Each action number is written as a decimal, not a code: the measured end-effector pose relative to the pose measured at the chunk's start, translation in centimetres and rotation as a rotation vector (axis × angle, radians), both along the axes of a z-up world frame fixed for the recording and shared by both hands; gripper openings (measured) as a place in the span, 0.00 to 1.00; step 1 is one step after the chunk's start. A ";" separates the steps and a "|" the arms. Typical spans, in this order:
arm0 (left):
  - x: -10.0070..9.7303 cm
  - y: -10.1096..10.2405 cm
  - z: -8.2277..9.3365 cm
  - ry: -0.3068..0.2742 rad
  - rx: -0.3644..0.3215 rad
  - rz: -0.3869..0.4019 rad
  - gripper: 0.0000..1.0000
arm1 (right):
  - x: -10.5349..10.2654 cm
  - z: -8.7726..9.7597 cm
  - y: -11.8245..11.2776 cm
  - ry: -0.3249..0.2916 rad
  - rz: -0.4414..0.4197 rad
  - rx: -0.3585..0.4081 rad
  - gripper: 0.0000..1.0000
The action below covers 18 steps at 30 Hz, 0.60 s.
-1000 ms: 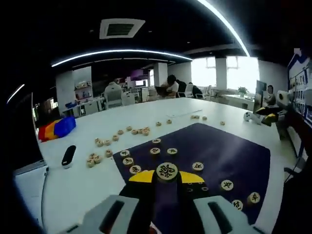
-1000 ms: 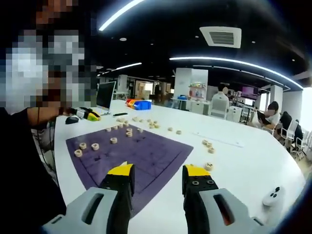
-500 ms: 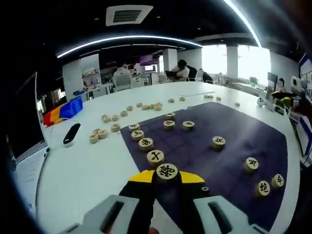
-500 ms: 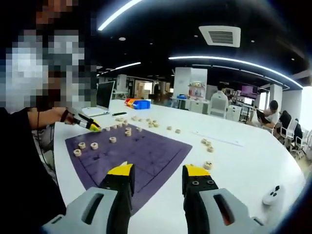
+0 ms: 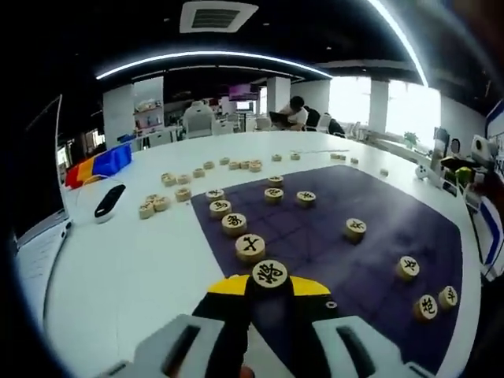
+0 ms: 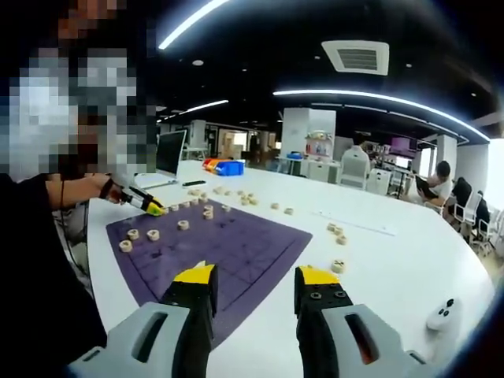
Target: Pick up the chess pieces one by one and place each piece onto its starting position on the chessboard, setting the pieces on their correct points until all the chess pieces are arranged in the starting layout
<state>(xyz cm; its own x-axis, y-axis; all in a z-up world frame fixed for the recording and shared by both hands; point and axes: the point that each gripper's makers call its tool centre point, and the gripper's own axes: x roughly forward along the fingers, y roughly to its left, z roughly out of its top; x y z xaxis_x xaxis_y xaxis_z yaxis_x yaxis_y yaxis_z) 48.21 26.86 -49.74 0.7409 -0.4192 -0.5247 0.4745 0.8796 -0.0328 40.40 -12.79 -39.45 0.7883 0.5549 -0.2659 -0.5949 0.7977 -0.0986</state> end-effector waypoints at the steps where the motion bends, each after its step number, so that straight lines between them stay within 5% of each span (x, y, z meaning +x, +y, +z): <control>1: -0.1 0.0 0.0 -0.003 0.007 -0.006 0.21 | -0.1 0.0 0.1 0.001 0.006 0.002 0.40; 5: -0.4 -0.4 0.5 -0.026 0.031 -0.033 0.37 | -0.5 -0.3 0.7 0.009 0.036 -0.019 0.41; 7: -0.6 -0.7 1.4 -0.029 -0.021 -0.022 0.38 | -0.6 -0.5 0.8 0.016 0.046 -0.023 0.42; 18: -1.9 -2.7 10.6 -0.202 -0.142 -0.065 0.50 | -0.7 -0.3 1.1 0.007 0.056 -0.031 0.42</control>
<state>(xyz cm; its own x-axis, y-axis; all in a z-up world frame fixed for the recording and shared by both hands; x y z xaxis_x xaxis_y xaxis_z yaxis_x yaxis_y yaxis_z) 46.36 24.14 -39.14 0.7935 -0.5287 -0.3014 0.5396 0.8402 -0.0532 39.72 -11.69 -39.71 0.7545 0.5894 -0.2888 -0.6390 0.7601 -0.1181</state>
